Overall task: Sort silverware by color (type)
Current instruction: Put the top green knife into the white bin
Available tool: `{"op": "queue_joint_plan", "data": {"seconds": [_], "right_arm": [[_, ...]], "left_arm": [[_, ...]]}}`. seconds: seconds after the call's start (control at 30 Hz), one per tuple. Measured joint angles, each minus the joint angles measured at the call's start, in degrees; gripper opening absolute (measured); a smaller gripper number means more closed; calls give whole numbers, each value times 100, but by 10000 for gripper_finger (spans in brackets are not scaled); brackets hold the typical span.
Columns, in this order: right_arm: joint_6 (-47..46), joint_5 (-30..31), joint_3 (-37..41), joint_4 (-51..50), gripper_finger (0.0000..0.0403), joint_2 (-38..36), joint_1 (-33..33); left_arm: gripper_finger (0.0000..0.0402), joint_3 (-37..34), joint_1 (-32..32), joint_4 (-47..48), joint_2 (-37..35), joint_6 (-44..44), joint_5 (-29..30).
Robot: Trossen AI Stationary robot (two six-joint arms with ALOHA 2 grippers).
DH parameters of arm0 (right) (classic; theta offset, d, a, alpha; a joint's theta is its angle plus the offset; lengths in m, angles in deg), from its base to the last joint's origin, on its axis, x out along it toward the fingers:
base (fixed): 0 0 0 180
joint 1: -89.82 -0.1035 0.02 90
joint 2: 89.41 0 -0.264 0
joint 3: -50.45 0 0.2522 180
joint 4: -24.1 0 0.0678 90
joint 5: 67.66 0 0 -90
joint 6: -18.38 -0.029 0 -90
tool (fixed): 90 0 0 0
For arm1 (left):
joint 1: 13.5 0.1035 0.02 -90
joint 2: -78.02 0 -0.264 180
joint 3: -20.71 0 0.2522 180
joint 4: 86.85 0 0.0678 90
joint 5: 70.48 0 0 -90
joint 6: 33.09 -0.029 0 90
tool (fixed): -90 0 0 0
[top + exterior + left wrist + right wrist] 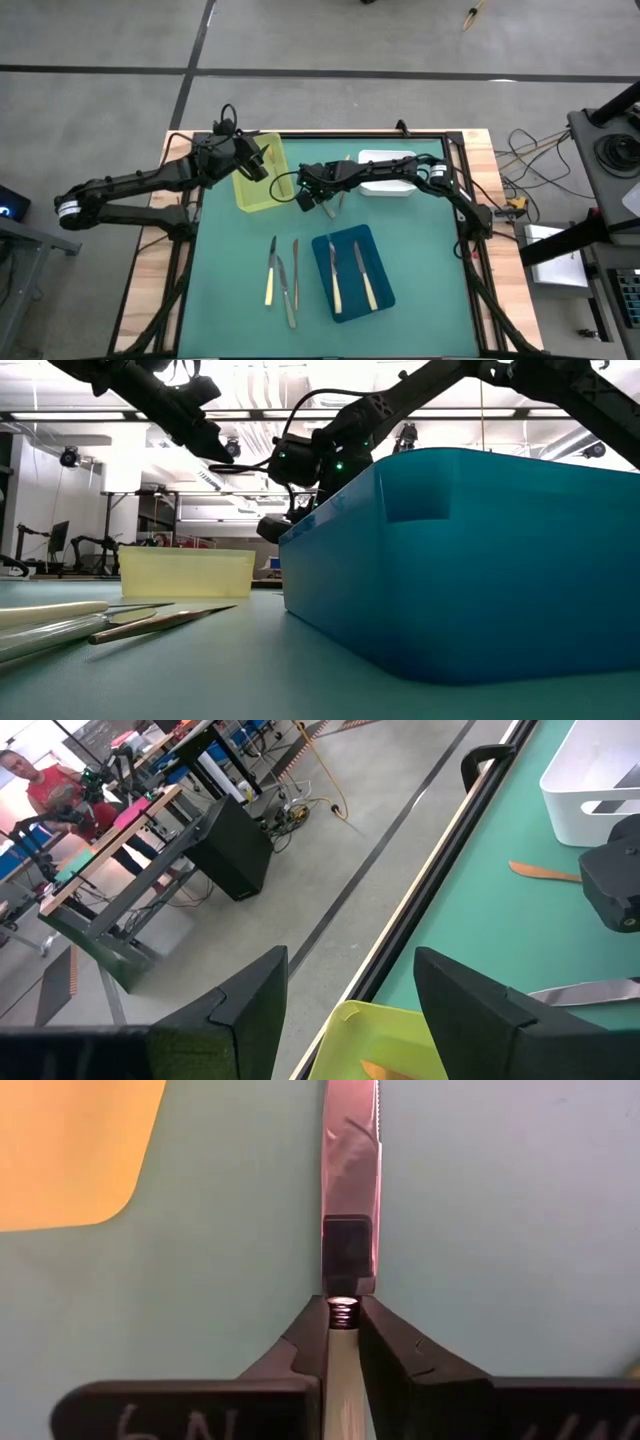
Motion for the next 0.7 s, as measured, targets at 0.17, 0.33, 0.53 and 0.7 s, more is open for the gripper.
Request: {"op": "queue_joint_plan", "data": {"seconds": [0.17, 0.33, 0.53, 0.7], "right_arm": [[9, -1, -13, -26, 26, -81, 5], [59, 60, -5, -52, 26, -227, 15], [171, 68, 13, -137, 26, -365, 40], [244, 93, 13, -125, 24, -422, 81]], "left_arm": [[200, 0, 0, 0, 0, 0, 0], [200, 0, 0, 0, 0, 0, 0], [200, 0, 4, 0, 0, 0, 0], [200, 0, 4, 0, -26, -1, 0]]}}
